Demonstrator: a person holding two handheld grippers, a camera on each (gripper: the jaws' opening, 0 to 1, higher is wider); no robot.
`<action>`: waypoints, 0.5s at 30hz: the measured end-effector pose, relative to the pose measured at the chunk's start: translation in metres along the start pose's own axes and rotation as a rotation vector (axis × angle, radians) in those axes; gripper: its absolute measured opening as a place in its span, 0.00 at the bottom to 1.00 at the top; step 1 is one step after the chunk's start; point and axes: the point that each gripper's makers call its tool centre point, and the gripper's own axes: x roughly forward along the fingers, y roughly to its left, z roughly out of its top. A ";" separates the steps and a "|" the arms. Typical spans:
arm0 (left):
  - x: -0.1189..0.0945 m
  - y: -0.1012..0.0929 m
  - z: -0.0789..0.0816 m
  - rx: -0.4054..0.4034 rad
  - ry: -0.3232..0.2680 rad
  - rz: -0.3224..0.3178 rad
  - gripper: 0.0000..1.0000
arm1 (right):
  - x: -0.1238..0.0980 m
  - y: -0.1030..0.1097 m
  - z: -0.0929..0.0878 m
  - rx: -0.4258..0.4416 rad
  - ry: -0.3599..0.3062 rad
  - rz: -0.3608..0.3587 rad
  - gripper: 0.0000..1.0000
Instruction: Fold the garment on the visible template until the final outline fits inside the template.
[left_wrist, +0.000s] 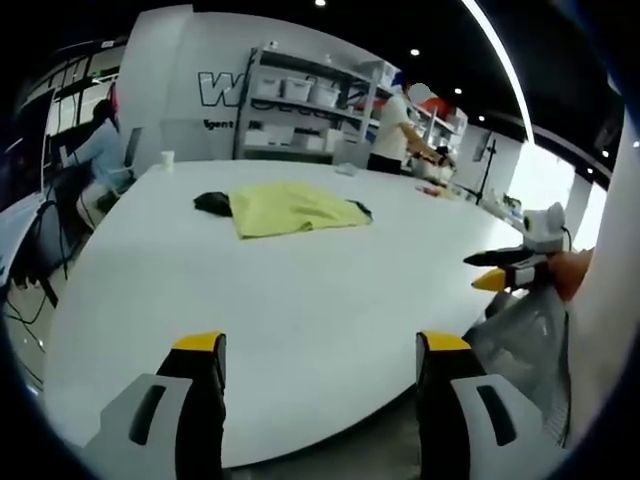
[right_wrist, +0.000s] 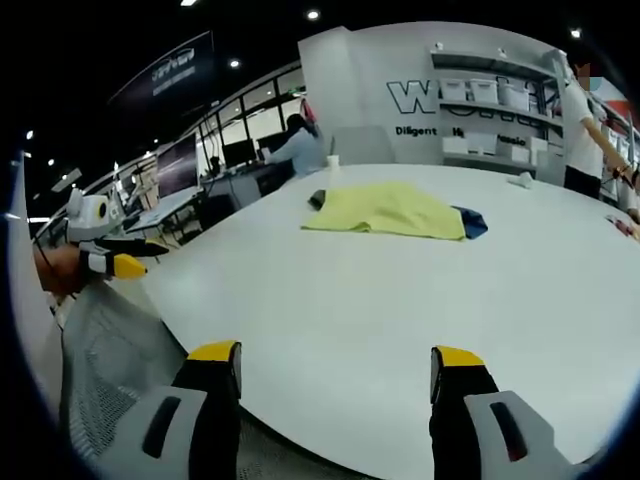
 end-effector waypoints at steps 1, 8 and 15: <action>0.000 0.000 0.000 0.000 0.000 0.000 0.77 | 0.000 0.000 0.000 0.000 0.000 0.001 0.75; 0.000 0.001 0.000 -0.010 0.003 -0.001 0.77 | 0.000 0.000 0.000 -0.001 0.002 0.003 0.74; 0.001 0.001 -0.001 -0.014 0.014 -0.002 0.76 | 0.001 0.001 0.000 0.000 0.008 0.008 0.74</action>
